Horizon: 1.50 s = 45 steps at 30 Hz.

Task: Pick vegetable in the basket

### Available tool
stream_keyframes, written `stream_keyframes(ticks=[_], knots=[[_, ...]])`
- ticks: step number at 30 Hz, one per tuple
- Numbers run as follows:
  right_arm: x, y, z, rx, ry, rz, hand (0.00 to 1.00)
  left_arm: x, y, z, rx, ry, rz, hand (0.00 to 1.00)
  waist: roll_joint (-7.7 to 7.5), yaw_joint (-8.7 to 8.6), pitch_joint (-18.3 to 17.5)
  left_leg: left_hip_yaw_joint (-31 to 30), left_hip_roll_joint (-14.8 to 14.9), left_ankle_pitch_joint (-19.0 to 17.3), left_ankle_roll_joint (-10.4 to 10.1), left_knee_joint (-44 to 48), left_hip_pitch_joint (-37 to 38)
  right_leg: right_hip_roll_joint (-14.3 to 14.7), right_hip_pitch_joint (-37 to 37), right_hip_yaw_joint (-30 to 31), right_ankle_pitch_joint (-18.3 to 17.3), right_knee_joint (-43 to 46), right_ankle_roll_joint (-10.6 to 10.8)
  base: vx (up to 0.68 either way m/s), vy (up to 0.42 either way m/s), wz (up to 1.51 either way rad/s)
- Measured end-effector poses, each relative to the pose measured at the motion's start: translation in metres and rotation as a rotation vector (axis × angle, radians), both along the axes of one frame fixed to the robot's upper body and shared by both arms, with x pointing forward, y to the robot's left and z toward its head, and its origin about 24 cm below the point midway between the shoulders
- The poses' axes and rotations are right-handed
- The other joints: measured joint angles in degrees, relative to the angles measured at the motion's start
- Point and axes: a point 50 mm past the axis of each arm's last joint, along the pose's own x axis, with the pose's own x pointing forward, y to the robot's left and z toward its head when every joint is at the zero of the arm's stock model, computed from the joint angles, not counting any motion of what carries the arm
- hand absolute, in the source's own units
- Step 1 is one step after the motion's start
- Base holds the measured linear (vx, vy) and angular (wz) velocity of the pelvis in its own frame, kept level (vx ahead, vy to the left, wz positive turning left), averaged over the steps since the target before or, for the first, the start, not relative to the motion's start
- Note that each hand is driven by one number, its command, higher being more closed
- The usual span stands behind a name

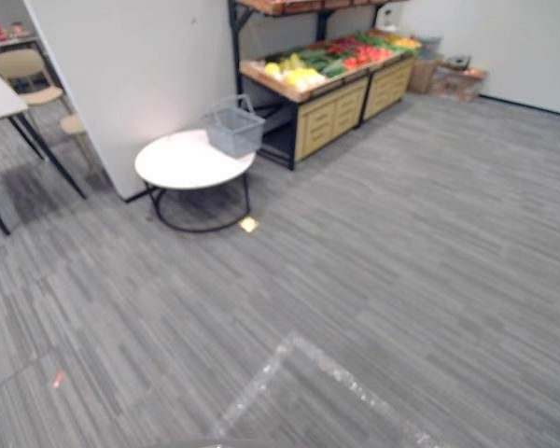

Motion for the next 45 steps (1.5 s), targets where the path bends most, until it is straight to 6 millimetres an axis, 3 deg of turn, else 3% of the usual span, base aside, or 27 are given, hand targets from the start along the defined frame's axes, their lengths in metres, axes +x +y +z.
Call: stream_keyframes(ticks=[9, 13, 14, 26, 45], knots=[[0.021, 0.000, 0.001, -0.009, -0.063, -0.009, 0.00, 0.005, -0.004, -0.001, -0.015, 0.003, -0.007, 0.00, 0.25, -0.45, 2.05, 1.49, 0.11, -1.06, -1.66, -0.82, 2.14, 0.26, 2.17, 0.02, 0.05, -1.90, 0.05, 0.09, -0.004, -0.06], [0.024, 0.000, 0.001, -0.009, -0.069, -0.007, 0.00, 0.004, -0.004, -0.001, -0.022, 0.001, -0.006, 0.00, -0.50, -0.61, 2.42, 2.70, 0.13, -1.26, -1.92, -0.84, 2.15, 0.27, 1.94, 0.86, 0.05, -2.03, 0.09, 0.01, -0.014, -0.12], [0.025, 0.001, 0.001, -0.008, -0.072, -0.006, 0.00, 0.004, -0.003, -0.001, -0.024, 0.001, -0.008, 0.00, 0.05, -0.63, 2.10, 2.92, 0.13, -1.26, -1.92, -0.82, 2.15, 0.27, 1.83, 1.23, 0.05, -2.14, 0.09, -0.03, -0.026, -0.14], [0.025, 0.001, 0.002, -0.003, -0.088, 0.069, 0.00, 0.004, -0.003, -0.001, -0.021, 0.003, -0.048, 0.00, -0.26, -0.81, 2.00, 4.36, 1.40, -1.32, -1.84, -0.85, 2.01, 1.55, 1.55, 1.81, 0.27, -3.01, 0.33, -0.04, -0.045, -0.05], [0.024, 0.002, 0.002, 0.009, -0.113, -0.032, 0.00, 0.017, 0.003, 0.003, 0.086, -0.056, -0.079, 0.00, -0.23, -0.84, 1.29, 3.81, 1.62, -1.29, -1.82, -1.22, 1.01, 1.99, 1.08, 1.10, 0.41, -3.74, 0.15, 0.00, -0.020, 0.01]])
